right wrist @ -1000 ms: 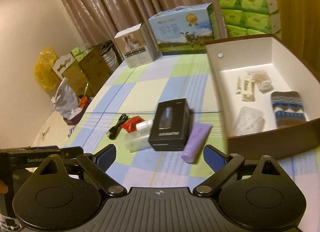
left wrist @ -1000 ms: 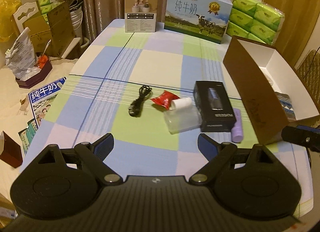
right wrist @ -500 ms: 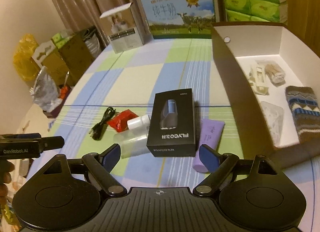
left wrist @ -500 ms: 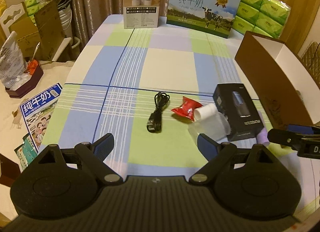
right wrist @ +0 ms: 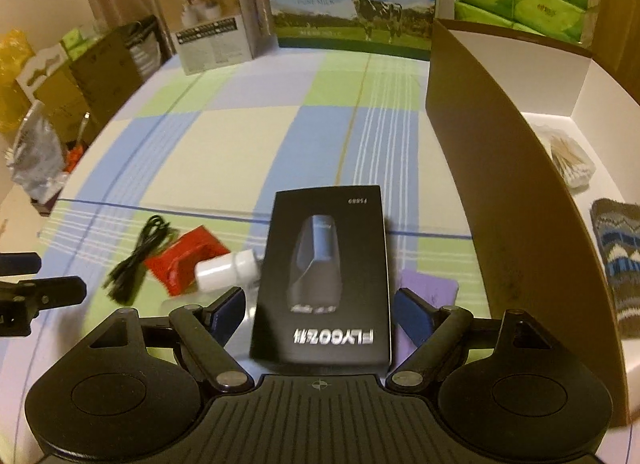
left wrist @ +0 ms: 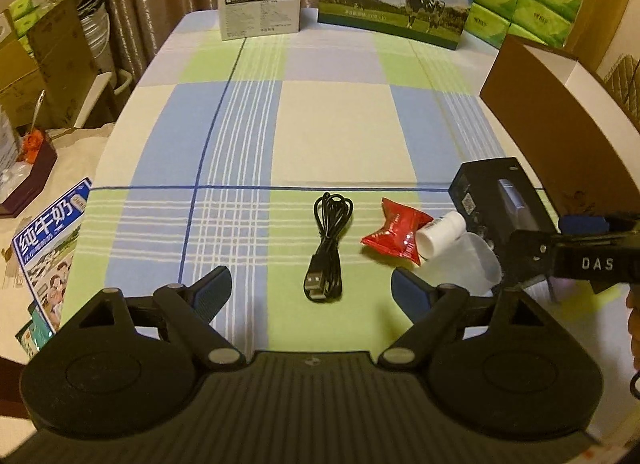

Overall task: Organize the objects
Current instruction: 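Grasp the black FLYCO box with the right tool while the left tool grasps the black cable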

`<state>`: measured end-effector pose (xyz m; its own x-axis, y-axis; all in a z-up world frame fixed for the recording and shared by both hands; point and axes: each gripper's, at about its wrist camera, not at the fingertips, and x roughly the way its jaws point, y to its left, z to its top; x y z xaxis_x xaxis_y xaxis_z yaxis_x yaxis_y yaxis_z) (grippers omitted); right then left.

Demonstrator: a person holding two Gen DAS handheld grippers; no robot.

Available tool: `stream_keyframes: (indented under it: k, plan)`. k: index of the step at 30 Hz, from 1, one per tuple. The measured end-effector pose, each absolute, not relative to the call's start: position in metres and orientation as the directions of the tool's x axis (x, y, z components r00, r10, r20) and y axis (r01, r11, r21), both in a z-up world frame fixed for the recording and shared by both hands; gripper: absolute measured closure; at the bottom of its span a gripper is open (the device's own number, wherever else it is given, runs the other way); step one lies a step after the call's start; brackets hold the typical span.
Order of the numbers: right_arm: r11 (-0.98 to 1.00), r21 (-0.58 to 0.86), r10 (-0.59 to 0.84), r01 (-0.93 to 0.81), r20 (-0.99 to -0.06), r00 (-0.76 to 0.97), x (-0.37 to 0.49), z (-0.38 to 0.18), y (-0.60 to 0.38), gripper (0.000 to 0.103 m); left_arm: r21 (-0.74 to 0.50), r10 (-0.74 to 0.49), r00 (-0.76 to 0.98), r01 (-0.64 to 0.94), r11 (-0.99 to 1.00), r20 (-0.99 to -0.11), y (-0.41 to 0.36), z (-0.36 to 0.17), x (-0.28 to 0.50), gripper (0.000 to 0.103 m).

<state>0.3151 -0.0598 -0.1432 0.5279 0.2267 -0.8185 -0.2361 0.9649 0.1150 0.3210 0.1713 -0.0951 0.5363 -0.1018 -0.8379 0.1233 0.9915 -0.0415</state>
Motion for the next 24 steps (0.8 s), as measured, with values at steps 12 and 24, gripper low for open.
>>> stream_keyframes:
  k: [12, 24]
  plan:
    - [0.971, 0.074, 0.182, -0.229, -0.85, 0.495, 0.342, -0.158, -0.049, 0.024, -0.022, -0.119, 0.472, 0.205, 0.979, -0.873, 0.167, -0.127, 0.363, 0.036]
    - [0.973, 0.066, 0.168, -0.221, -0.859, 0.483, 0.354, -0.163, -0.044, 0.024, -0.034, -0.149, 0.443, 0.258, 0.966, -0.884, 0.159, -0.146, 0.391, 0.068]
